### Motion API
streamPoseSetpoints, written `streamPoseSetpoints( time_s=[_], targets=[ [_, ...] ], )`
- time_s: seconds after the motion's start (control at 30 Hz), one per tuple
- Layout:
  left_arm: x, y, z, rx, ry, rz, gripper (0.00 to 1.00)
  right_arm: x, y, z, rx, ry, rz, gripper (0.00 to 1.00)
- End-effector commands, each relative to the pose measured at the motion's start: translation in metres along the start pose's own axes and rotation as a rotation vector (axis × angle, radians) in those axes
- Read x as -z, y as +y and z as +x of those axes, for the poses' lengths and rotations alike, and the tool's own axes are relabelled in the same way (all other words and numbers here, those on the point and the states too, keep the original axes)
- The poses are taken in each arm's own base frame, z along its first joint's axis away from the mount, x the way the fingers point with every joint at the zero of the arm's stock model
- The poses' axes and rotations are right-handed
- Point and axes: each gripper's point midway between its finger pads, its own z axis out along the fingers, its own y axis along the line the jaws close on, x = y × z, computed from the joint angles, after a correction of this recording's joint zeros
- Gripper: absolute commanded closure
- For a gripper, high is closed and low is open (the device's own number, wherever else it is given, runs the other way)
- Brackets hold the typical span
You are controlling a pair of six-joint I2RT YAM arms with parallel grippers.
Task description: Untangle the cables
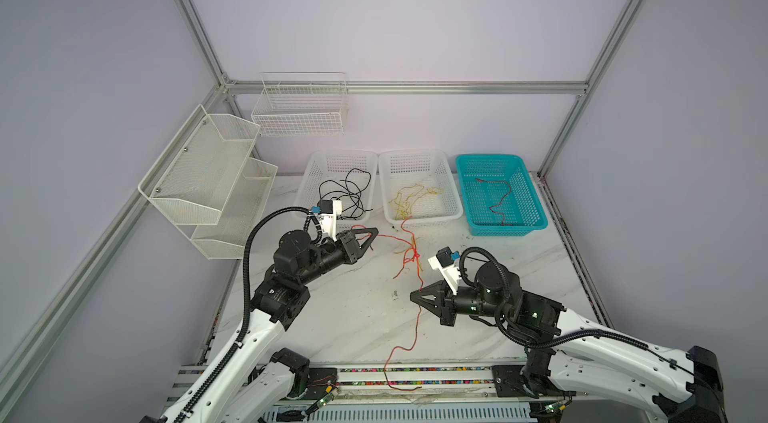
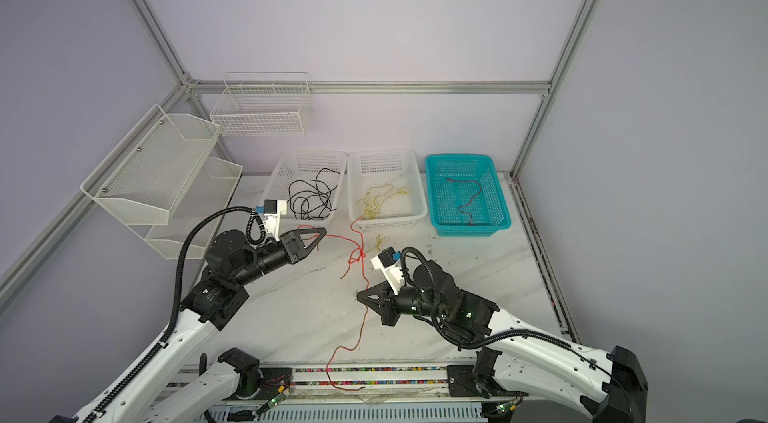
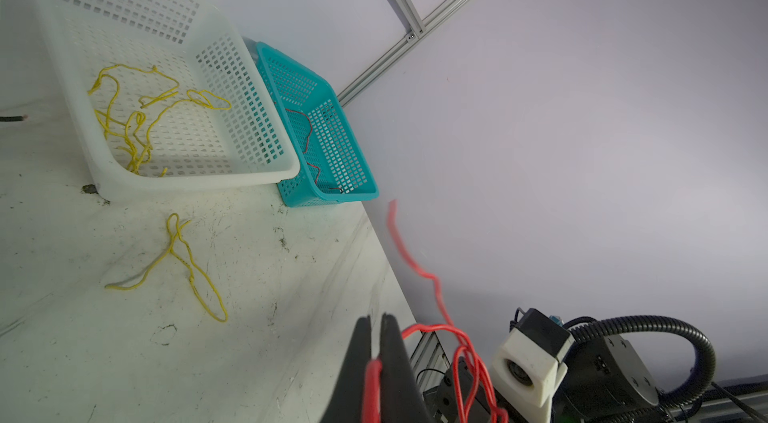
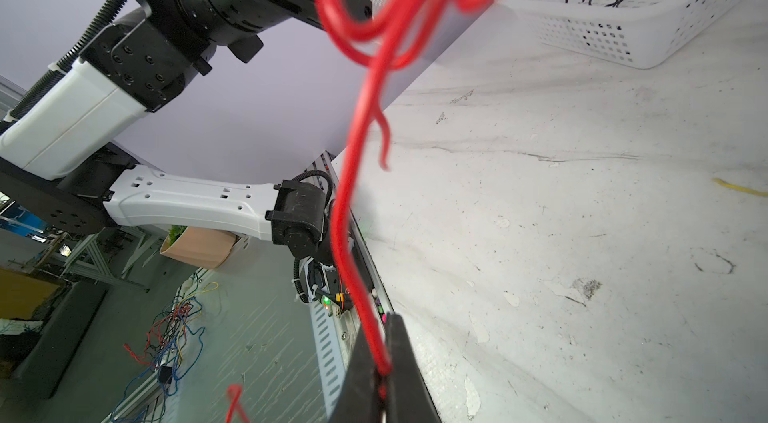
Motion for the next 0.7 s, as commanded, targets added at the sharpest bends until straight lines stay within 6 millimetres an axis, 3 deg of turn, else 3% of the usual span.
streamPoseSetpoints(
  time_s=[0.0,0.17,0.4,0.57,0.67],
  targets=[
    [0.0,0.005,0.01,-0.009,0.021,0.02,1.0,0.003,0.01,-0.012,0.026,-0.029,-0.02,1.0],
    [-0.003,0.004,0.017,0.004,0.056,0.045,1.0,0.005,0.005,-0.021,0.05,-0.064,0.021,1.0],
    [0.0,0.013,0.035,0.021,0.104,0.048,1.0,0.018,-0.012,-0.056,0.072,-0.21,0.183,1.0],
    [0.004,0.028,0.054,0.05,0.136,0.035,1.0,0.031,0.002,-0.077,0.119,-0.313,0.148,1.0],
    [0.008,0.032,0.061,0.05,0.142,0.033,1.0,0.031,-0.001,-0.082,0.137,-0.325,0.172,1.0]
  ],
)
